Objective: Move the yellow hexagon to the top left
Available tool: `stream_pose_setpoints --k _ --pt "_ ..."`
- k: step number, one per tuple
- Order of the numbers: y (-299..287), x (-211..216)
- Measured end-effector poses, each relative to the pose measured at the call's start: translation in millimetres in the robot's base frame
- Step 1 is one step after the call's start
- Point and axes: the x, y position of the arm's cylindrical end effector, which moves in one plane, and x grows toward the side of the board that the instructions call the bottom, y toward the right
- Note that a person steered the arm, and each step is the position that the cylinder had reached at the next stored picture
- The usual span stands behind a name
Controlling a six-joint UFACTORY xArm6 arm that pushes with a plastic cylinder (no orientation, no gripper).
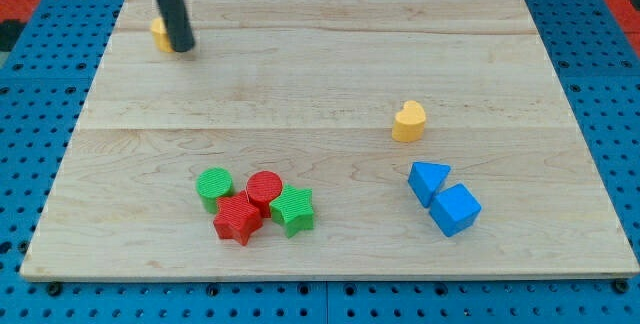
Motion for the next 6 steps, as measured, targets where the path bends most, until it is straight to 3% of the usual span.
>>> stream_pose_setpoints --k 1,2,3,4,6 --pt "-31.2 -40.5" --pt "7.7 -31.9" --pt "-41.6 7.8" --pt "-103.5 1.8" --pt "-85.6 -31.0"
